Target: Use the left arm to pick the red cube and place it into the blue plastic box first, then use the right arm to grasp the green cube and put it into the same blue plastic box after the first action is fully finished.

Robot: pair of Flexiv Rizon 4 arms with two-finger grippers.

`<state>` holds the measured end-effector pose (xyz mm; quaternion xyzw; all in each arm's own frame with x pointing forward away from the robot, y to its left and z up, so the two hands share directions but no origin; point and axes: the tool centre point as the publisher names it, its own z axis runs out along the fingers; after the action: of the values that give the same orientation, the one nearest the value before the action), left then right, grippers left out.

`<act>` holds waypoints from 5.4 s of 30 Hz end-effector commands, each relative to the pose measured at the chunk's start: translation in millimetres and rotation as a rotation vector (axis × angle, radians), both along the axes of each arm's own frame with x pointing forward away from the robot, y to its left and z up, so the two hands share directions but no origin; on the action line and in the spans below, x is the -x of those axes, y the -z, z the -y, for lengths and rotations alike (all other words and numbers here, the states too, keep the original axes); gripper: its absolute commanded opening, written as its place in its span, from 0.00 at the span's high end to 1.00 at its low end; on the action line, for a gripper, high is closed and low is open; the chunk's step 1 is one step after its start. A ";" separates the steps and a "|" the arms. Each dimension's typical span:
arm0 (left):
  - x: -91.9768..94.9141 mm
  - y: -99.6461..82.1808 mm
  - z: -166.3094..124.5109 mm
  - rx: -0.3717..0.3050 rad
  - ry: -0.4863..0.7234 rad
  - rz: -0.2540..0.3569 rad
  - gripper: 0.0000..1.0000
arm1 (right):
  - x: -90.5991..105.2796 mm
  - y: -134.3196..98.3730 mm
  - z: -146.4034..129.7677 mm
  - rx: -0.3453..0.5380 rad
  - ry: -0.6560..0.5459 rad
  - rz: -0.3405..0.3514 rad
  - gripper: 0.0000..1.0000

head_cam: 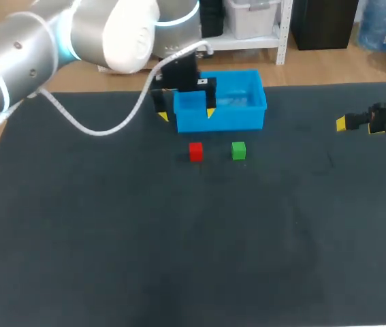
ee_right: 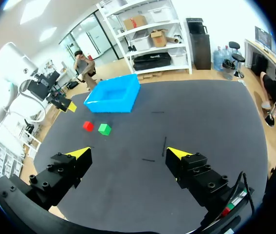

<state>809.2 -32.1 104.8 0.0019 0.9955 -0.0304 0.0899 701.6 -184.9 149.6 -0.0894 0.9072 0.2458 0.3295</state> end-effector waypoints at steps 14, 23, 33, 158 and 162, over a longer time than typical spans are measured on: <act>0.6 13.9 19.2 -0.054 -0.060 -0.044 0.00 | 0.6 -0.1 0.2 0.001 0.001 0.000 0.00; 4.8 22.6 14.7 -0.018 -0.080 -0.053 0.00 | 0.6 -0.1 0.2 0.001 0.001 0.000 0.00; 9.7 36.0 8.1 -0.043 -0.052 -0.073 0.00 | 0.6 -0.1 0.2 0.001 0.001 0.000 0.00; 8.8 63.3 -0.8 -0.104 0.017 -0.126 1.00 | 0.6 -0.1 0.2 0.001 0.001 0.000 0.00; 6.2 53.5 3.7 -0.094 0.033 -0.107 1.00 | 0.6 -0.1 0.2 0.001 0.001 0.000 0.00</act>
<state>809.5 -37.8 45.5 0.0188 0.9994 0.0176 0.0250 701.6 -184.9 149.6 -0.0894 0.9072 0.2457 0.3295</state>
